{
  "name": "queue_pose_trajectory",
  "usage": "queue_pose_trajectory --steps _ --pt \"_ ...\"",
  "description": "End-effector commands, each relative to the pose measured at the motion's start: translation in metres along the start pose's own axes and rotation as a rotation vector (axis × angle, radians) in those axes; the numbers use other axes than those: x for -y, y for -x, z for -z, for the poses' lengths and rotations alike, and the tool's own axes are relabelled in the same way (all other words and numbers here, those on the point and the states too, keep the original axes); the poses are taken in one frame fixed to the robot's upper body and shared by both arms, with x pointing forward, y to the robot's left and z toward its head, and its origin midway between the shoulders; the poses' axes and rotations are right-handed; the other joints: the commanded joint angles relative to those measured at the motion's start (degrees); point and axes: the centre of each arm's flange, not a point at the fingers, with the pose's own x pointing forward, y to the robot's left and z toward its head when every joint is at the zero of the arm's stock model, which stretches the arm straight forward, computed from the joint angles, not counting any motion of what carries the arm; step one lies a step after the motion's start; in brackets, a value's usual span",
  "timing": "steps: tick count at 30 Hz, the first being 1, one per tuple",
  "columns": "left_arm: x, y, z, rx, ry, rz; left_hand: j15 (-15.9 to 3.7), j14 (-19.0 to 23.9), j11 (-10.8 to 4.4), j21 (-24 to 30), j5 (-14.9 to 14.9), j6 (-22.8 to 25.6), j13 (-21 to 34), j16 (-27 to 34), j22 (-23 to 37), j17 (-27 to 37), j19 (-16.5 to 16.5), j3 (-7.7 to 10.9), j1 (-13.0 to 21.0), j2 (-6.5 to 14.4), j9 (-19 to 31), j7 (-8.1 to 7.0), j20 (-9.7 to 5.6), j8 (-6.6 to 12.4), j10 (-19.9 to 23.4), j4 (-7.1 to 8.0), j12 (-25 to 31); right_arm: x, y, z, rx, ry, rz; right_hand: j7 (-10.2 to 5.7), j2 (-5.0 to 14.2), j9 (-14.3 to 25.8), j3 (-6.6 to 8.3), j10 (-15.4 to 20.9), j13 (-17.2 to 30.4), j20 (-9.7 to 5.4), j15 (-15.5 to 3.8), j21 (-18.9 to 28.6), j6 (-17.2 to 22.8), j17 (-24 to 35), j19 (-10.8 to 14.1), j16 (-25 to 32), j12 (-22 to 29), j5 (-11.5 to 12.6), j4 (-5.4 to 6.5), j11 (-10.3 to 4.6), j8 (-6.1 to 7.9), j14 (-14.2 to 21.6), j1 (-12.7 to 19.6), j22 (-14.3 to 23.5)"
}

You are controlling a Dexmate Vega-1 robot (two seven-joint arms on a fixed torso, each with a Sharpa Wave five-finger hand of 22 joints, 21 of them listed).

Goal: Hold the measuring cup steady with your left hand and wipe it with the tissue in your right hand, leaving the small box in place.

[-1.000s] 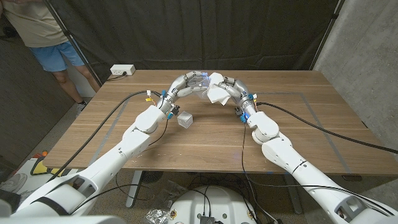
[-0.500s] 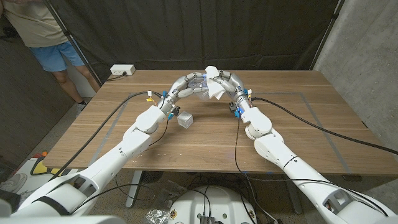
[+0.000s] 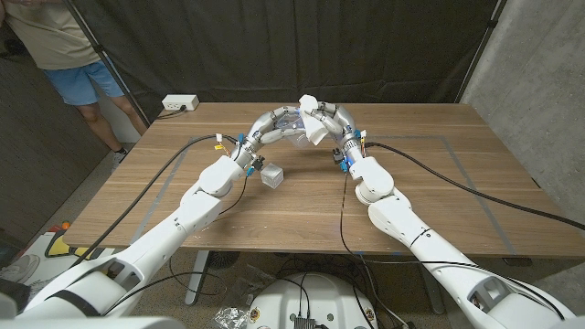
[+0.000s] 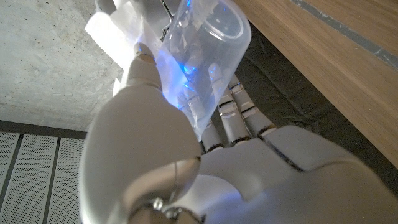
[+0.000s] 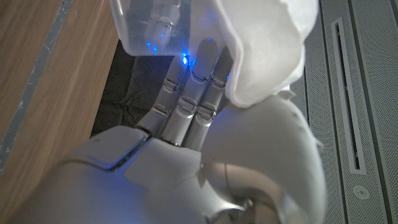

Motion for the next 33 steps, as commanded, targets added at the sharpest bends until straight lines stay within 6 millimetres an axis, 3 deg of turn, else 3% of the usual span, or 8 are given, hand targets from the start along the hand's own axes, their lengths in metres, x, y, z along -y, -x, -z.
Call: queue_pose_trajectory --steps 1,33 --pt "-0.002 -0.002 -0.005 0.027 -0.002 -0.014 -11.65 5.3 -0.27 0.3 -0.1 0.1 0.3 0.4 0.1 0.3 -0.3 3.24 2.4 3.2 0.1 0.26 -1.94 0.41 0.0 2.86 0.4 -0.002 0.008 0.006 -0.029 -0.018 0.039 0.21 0.43 0.2 -0.32 0.5 0.2 -4.3 -3.37 0.5 0.6 0.3 -0.2 -0.1 -0.1 0.3 -0.05 0.03 0.33 0.5 0.2 -0.3" --pt "-0.011 -0.002 -0.007 0.06 0.002 -0.066 -11.66 5.4 -0.28 1.0 -0.1 0.3 0.4 0.4 0.0 0.4 -0.6 3.83 2.2 3.1 0.1 0.46 -1.95 0.49 0.1 2.71 0.5 0.004 0.025 0.031 -0.176 -0.012 0.03 0.32 0.56 0.3 -0.71 0.6 0.6 -4.35 -3.38 2.6 0.6 1.0 -0.4 -0.9 -0.8 0.4 0.03 0.07 -0.07 1.3 0.4 -3.4"
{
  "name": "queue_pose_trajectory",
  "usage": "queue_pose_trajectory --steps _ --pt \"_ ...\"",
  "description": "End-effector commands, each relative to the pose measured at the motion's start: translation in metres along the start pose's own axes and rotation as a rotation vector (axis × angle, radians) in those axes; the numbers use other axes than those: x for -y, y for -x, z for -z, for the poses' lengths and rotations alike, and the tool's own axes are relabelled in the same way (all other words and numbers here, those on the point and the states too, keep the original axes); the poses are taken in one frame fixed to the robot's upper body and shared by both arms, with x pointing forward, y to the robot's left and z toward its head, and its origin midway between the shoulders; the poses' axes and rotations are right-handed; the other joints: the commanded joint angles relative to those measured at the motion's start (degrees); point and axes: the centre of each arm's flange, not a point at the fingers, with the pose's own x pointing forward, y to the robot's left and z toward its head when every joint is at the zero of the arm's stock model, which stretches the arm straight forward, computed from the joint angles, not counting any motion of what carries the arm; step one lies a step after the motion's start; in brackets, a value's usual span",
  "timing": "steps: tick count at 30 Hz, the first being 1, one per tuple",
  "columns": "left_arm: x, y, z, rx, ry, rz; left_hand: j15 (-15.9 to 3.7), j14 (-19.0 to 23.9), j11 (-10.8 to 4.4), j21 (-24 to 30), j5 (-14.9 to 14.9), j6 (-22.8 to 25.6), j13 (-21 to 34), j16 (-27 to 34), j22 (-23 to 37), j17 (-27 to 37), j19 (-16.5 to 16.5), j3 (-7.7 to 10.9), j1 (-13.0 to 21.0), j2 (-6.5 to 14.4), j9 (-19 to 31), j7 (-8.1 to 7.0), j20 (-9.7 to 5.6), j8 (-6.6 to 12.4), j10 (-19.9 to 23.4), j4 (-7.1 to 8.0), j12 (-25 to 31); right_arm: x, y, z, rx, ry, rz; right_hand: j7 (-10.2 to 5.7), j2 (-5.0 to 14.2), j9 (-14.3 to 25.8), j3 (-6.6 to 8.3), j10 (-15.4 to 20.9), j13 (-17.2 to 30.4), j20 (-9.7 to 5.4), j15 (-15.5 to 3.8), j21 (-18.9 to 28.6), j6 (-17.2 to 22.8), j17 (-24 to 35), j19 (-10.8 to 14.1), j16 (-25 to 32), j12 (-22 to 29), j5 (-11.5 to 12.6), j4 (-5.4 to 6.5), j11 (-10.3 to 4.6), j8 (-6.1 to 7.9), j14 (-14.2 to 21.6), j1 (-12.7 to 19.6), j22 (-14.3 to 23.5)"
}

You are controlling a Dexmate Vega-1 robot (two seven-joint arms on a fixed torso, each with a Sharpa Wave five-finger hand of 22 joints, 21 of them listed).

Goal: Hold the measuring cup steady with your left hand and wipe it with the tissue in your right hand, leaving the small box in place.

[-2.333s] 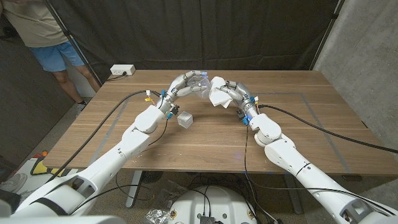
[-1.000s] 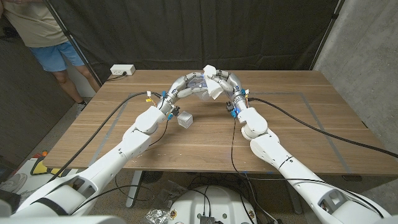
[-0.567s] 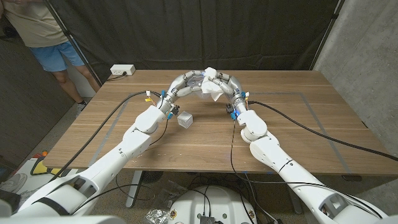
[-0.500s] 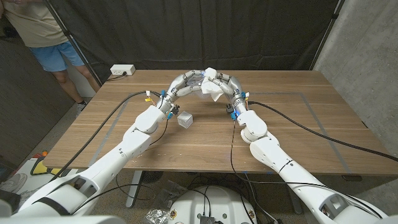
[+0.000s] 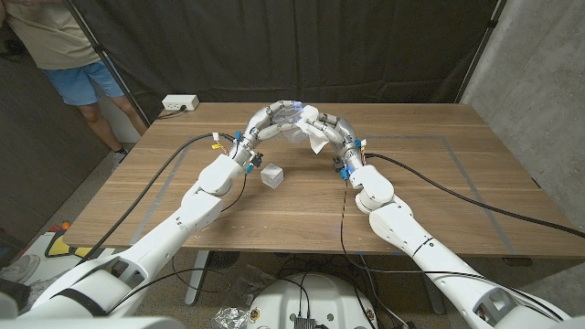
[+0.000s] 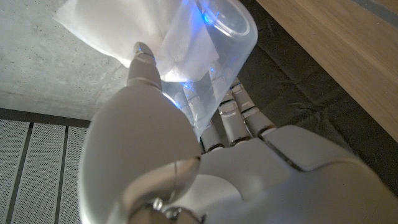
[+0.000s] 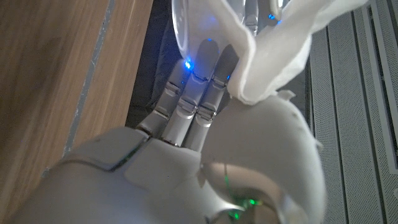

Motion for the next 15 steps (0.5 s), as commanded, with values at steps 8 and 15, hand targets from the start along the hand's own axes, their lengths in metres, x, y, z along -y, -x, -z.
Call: queue_pose_trajectory --steps 8,15 --pt "-0.001 0.0 -0.001 0.001 -0.003 -0.004 -10.96 4.7 -0.32 0.8 -0.1 0.2 0.1 0.1 0.0 0.2 -0.2 3.72 2.1 3.1 0.1 0.37 -1.73 0.34 0.4 2.9 0.5 0.014 0.012 0.013 -0.087 0.06 0.037 0.36 0.61 0.4 -0.5 0.9 0.2 -4.39 -3.28 0.8 0.8 0.5 -0.6 -0.5 -0.6 0.4 -0.26 0.05 0.4 0.8 0.4 -1.0" --pt "0.0 0.001 -0.002 -0.009 -0.015 0.006 -10.95 4.7 -0.33 0.9 -0.1 0.2 0.1 0.1 0.0 0.2 -0.3 3.83 2.1 3.0 0.1 0.49 -1.7 0.34 0.4 2.86 0.5 0.026 0.018 0.002 -0.045 0.169 0.116 0.34 0.65 0.5 -0.57 0.8 0.5 -4.4 -3.27 1.2 0.7 0.6 -0.8 -0.6 -0.7 0.4 -0.22 -0.03 0.33 0.8 0.4 -1.4"
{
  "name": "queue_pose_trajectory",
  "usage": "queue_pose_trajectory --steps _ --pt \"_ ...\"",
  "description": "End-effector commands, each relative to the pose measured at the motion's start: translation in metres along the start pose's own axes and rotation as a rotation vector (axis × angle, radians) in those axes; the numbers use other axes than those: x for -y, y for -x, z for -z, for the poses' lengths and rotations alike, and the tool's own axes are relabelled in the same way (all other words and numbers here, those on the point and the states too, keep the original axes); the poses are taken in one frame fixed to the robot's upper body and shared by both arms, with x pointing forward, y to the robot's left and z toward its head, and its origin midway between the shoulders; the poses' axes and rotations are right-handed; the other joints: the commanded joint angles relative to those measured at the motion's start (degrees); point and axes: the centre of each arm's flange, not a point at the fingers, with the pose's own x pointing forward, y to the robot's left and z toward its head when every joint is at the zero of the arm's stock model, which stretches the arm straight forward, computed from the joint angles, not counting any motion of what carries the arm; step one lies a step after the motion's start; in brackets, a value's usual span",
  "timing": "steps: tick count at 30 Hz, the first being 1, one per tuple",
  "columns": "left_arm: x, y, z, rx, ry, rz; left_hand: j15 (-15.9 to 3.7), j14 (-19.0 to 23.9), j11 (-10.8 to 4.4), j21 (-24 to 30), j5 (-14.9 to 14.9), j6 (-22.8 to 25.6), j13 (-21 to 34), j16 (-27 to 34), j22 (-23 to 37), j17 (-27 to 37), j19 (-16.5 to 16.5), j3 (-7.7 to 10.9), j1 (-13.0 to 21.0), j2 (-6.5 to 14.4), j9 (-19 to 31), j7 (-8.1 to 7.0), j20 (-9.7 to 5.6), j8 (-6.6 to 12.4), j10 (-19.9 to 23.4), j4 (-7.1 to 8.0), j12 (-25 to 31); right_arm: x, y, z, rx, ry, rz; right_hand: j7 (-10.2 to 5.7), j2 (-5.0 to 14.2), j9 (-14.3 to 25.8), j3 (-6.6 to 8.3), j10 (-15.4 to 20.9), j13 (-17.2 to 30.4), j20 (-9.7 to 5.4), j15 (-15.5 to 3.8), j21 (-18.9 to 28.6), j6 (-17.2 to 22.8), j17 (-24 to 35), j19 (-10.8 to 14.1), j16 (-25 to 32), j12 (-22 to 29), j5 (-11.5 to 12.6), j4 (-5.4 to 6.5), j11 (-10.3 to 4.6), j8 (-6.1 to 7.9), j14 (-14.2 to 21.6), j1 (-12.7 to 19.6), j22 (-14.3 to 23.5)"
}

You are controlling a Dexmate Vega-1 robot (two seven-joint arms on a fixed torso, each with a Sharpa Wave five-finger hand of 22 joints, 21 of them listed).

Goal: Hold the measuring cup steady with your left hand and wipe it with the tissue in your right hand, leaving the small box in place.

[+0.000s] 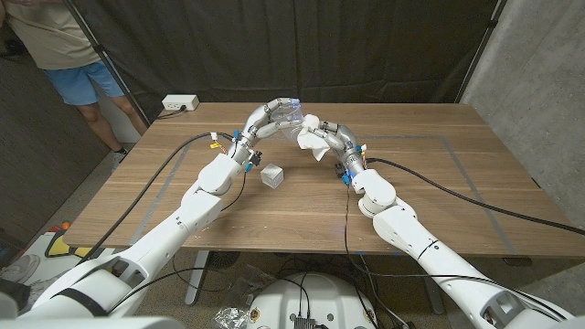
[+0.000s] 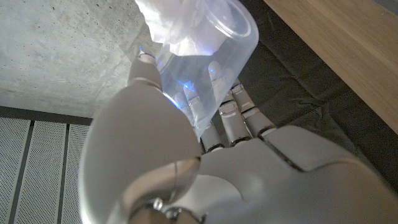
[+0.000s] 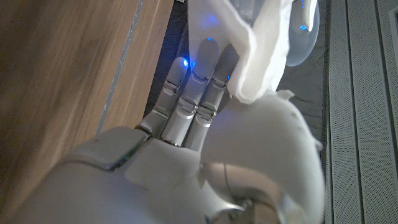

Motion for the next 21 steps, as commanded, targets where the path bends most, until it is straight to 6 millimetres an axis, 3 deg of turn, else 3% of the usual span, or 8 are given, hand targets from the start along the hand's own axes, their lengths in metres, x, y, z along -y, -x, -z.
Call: queue_pose_trajectory --steps 1,12,21 --pt "0.002 0.002 -0.001 -0.016 -0.013 0.012 -10.93 4.7 -0.23 0.5 -0.1 0.2 0.1 0.2 0.0 0.2 -0.1 3.66 2.1 3.0 0.1 0.49 -1.93 0.34 0.3 3.03 0.5 0.02 0.01 -0.01 0.037 0.147 0.102 0.34 0.4 0.1 -0.27 0.2 0.2 -4.38 -3.0 0.4 0.8 0.2 -0.1 -0.1 -0.2 0.4 0.09 -0.02 0.27 0.6 0.1 0.0" --pt "0.003 0.009 -0.002 -0.061 -0.07 0.027 -10.87 4.7 -0.23 0.7 -0.1 0.1 0.1 0.1 0.0 0.2 -0.3 3.81 1.9 2.9 0.1 0.33 -1.74 0.31 0.3 3.05 0.5 0.04 0.021 -0.022 0.075 0.391 0.247 0.24 0.49 0.2 -0.42 0.0 0.5 -4.65 -3.01 1.0 0.7 0.3 -0.6 -0.5 -0.5 0.4 0.17 0.08 0.11 0.4 0.1 -0.8" --pt "0.005 0.011 -0.003 -0.115 -0.188 0.042 -10.7 3.8 -0.23 0.7 -0.1 -0.5 0.1 -0.2 0.0 0.2 -1.2 3.82 1.5 2.7 0.1 0.08 -1.03 0.1 -0.4 3.12 0.3 0.045 0.027 -0.025 0.077 0.539 0.284 0.15 0.6 0.2 -0.51 -0.1 0.7 -4.74 -3.02 1.4 0.7 0.4 -1.0 -0.8 -0.7 0.4 0.25 0.11 0.02 0.3 0.0 -1.2"
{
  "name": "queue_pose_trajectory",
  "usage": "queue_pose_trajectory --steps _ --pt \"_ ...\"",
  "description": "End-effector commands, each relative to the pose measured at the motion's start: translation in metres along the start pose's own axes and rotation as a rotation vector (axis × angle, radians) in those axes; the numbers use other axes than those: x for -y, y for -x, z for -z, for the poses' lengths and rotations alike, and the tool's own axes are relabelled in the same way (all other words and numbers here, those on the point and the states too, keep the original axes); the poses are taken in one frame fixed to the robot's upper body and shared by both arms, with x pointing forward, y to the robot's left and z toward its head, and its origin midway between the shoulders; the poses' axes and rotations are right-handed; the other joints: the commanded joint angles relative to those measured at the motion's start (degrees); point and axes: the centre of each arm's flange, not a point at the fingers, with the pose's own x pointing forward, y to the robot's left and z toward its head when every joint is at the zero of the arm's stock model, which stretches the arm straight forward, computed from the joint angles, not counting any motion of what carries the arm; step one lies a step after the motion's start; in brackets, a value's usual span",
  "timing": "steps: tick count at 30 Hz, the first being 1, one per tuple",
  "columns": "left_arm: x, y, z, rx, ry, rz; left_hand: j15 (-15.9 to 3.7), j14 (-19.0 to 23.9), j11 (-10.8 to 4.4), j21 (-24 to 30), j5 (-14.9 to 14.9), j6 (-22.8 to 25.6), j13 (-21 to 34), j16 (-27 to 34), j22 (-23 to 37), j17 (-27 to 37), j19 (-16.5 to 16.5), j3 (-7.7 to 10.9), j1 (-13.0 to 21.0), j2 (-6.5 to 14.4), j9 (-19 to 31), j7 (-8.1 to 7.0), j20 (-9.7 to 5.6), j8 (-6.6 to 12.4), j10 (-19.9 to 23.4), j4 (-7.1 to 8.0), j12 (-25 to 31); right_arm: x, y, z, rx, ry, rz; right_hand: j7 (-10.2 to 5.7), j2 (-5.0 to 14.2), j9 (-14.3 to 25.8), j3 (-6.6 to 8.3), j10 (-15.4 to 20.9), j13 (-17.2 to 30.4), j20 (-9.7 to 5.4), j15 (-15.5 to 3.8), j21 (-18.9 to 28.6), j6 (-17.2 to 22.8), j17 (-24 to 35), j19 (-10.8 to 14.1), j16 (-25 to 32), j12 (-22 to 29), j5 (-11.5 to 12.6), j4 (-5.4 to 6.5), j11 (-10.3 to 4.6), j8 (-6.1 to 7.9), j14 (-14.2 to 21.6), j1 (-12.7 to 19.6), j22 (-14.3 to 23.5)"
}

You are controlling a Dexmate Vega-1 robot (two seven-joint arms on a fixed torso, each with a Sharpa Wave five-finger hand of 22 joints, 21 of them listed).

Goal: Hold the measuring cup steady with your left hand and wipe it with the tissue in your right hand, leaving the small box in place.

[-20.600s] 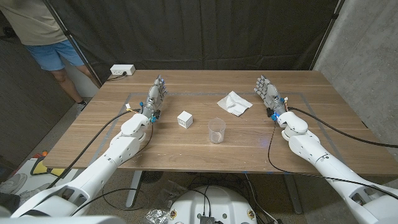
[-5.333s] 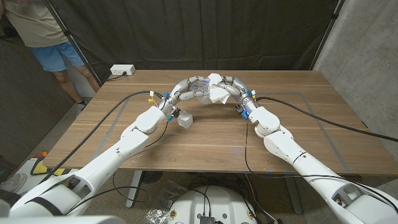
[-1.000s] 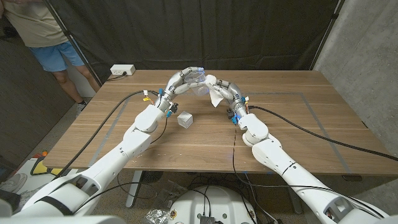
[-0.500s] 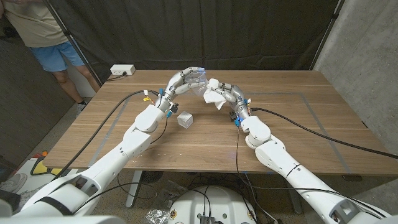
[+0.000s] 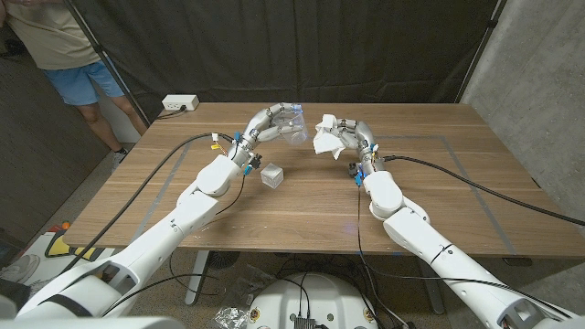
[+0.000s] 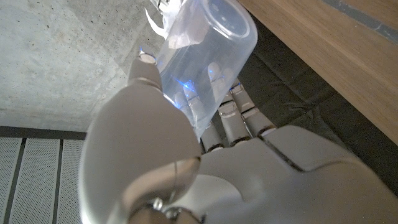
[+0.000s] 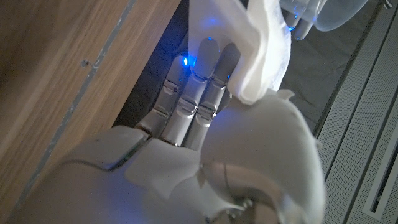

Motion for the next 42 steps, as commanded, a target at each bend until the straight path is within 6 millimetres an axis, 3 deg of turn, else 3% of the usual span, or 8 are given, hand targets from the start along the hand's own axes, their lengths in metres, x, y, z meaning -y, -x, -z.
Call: queue_pose_trajectory --steps 1,17,31,42 --pt "0.002 0.004 -0.002 -0.064 -0.125 0.016 -10.67 3.7 -0.3 0.3 -0.1 -0.5 0.1 0.2 0.0 0.2 -0.4 3.58 1.4 2.6 0.1 0.2 -0.98 0.08 -0.4 3.37 0.3 0.016 0.007 -0.004 0.028 0.213 0.086 0.09 0.73 0.3 -0.3 0.0 0.2 -4.86 -3.12 0.4 0.6 0.3 -0.4 -0.4 -0.3 0.4 0.02 0.06 0.01 0.2 -0.1 -0.1" --pt "0.004 0.006 -0.003 -0.193 -0.27 0.038 -10.45 2.1 -0.07 0.4 -0.1 -1.9 0.2 0.2 -0.1 0.6 -1.7 3.84 0.6 2.8 0.1 0.67 0.18 -0.42 -2.0 3.74 -0.3 0.022 0.012 0.002 -0.007 0.463 0.132 -0.1 0.74 0.4 -0.51 0.0 0.4 -5.03 -3.12 0.8 0.7 0.5 -0.6 -1.0 -0.7 0.5 0.09 0.16 -0.15 0.1 -0.2 -0.9" --pt "0.003 0.006 0.024 -0.275 -0.343 0.015 -10.3 0.1 0.12 0.5 -0.1 -2.2 0.3 -0.1 -0.1 0.8 -2.5 3.96 0.2 2.4 0.1 0.6 0.44 -0.47 -2.8 3.69 -0.6 0.021 0.016 0.005 -0.063 0.759 0.139 -0.08 0.72 0.4 -0.7 0.0 0.4 -5.12 -3.13 0.9 0.9 0.7 -0.8 -1.3 -1.2 0.5 0.17 0.1 -0.22 0.2 -0.3 -1.2" --pt "0.005 0.005 0.034 -0.361 -0.44 0.024 -10.02 -2.9 0.4 0.4 0.0 -3.6 0.0 -0.4 -0.2 0.8 -4.0 4.04 -0.5 2.1 0.2 0.54 1.04 -0.88 -4.9 3.77 -1.5 0.02 0.012 0.02 -0.194 0.927 0.074 -0.26 0.88 0.5 -0.77 -0.4 0.7 -5.22 -3.14 0.6 0.6 0.5 -1.5 -2.0 -1.5 0.6 0.22 -0.17 -0.45 -0.1 -0.3 -1.3"
